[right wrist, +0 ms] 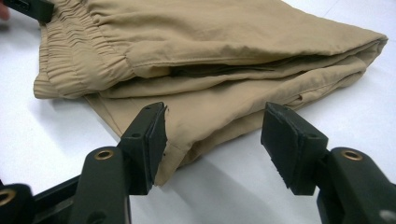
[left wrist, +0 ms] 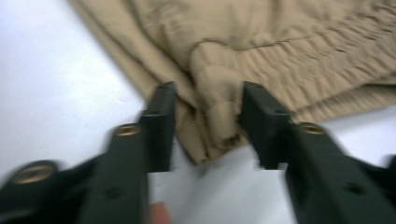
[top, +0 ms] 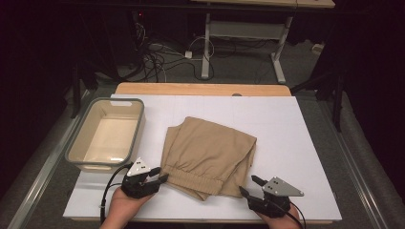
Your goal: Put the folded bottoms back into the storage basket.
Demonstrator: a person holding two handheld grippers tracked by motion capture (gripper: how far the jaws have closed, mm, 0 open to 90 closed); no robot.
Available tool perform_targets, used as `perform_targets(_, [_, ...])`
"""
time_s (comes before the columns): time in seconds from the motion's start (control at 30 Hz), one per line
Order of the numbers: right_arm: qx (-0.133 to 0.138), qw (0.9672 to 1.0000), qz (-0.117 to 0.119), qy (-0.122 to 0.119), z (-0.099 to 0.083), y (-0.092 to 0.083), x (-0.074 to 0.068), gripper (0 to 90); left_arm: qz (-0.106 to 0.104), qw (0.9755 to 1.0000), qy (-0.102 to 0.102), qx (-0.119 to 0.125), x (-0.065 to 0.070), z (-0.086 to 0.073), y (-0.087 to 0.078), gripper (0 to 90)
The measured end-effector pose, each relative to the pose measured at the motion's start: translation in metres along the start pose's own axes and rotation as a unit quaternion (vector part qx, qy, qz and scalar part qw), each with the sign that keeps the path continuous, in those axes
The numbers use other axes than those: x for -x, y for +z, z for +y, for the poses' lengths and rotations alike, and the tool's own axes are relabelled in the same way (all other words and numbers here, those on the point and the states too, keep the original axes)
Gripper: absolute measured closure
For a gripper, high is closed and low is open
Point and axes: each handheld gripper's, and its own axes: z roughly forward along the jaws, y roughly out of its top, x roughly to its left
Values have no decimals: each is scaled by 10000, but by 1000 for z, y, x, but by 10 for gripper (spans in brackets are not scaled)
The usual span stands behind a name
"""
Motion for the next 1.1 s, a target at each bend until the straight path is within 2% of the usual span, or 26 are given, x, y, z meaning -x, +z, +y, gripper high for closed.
perform_targets(0.03, [0,10000,0,0,0,0,0,419,0,10000,0,0,0,0,0,443])
perform_targets(0.07, [-12,10000,2,-9,0,0,-1,419,63,10000,-48,-18,-1,1,1,443])
perform_targets(0.1, [-26,10000,9,-35,0,1,-1,419,104,9999,-88,-35,-1,1,2,403])
perform_targets(0.13, [-34,10000,3,-65,0,2,-2,419,132,9998,-145,-73,-2,1,3,331])
perform_targets(0.17, [-45,10000,5,-81,0,2,-2,419,195,9993,-262,-155,-3,2,5,270])
perform_targets(0.2, [-54,9999,0,-92,0,2,-2,419,214,9982,-488,-264,-6,3,6,235])
perform_targets(0.27, [-58,9999,-2,-94,0,2,-3,419,224,9982,-489,-282,-6,3,6,240])
perform_targets(0.37, [-67,9999,-13,-100,-1,3,-3,419,248,9980,-511,-294,-5,3,6,284])
perform_targets(0.43, [-76,9999,-14,-101,-1,3,-3,419,70,9984,-494,-258,-4,2,5,366])
perform_targets(0.53, [-79,9999,-20,-110,-1,4,-3,419,-13,9984,-493,-275,-3,2,5,457])
perform_targets(0.57, [-78,9999,-20,-113,-1,4,-4,418,-154,9982,-496,-292,-3,2,6,491])
perform_targets(0.67, [-77,9999,-18,-136,-1,5,-5,416,-191,9980,-521,-301,-3,3,6,534])
perform_targets(0.77, [-82,9998,-17,-161,-1,5,-6,414,-348,9976,-520,-301,-3,2,7,640])
perform_targets(0.93, [-89,9998,-37,-159,-2,6,-6,405,-468,9974,-458,-297,-1,2,8,700])
perform_targets(1.03, [-64,9999,-27,-154,-1,6,-6,399,-451,9978,-403,-269,1,2,8,722])
perform_targets(1.1, [-20,9999,29,-115,0,5,-5,393,-401,9985,-284,-221,3,1,8,738])
